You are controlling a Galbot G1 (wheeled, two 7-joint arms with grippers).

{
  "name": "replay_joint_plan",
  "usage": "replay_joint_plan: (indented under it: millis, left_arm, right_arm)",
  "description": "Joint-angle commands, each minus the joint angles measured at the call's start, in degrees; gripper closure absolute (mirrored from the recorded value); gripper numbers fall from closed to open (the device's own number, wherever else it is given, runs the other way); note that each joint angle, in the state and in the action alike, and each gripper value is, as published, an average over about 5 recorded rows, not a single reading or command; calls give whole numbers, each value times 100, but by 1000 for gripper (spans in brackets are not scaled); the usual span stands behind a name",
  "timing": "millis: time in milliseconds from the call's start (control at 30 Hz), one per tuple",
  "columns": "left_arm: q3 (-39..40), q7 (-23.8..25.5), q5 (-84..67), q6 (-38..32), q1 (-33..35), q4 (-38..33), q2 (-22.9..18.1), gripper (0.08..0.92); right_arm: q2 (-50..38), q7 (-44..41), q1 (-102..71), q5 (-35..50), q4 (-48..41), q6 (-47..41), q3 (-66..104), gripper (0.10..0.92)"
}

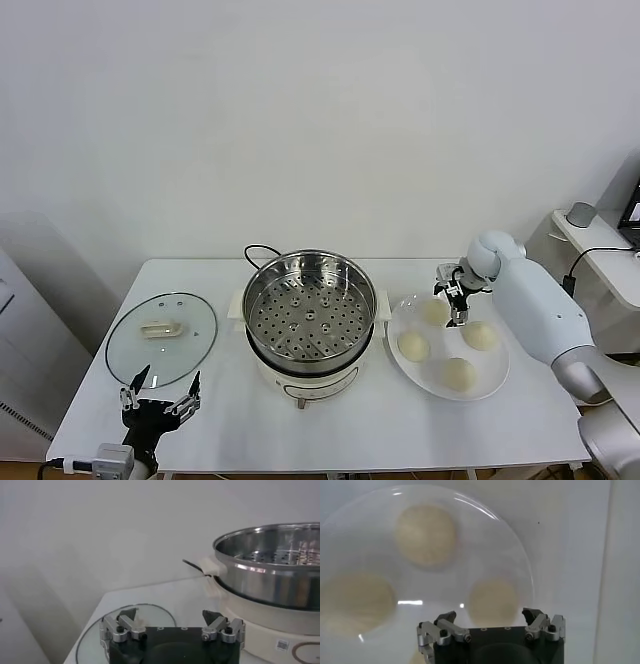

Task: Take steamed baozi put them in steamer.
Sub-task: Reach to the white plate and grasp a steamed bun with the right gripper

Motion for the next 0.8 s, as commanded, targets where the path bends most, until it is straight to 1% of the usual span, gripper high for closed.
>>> replay_joint_plan:
  millis: [33,267,500,600,733,800]
  left_arm:
    - [4,8,1,8,-6,13,-23,177]
    - [7,9,1,3,-4,23,-27,177]
    - [17,8,3,3,-8,35,-26,177]
    - [21,9,3,4,-12,39,-25,177]
    - [26,9,3,5,-24,55,-19,177]
    - [33,9,4,5,-32,62,-15,177]
  right_arm:
    - [163,143,-18,-171,-245,36,98,203]
    - [179,376,-67,-215,-280,-32,117,203]
    - [162,439,-77,-197,-292,-70,140,210]
    - [155,433,-80,-166,-288,-67,144,259]
    - [143,409,-78,-103,-275,-68,145,373]
    - [122,375,-64,-28,-251,-73,143,415]
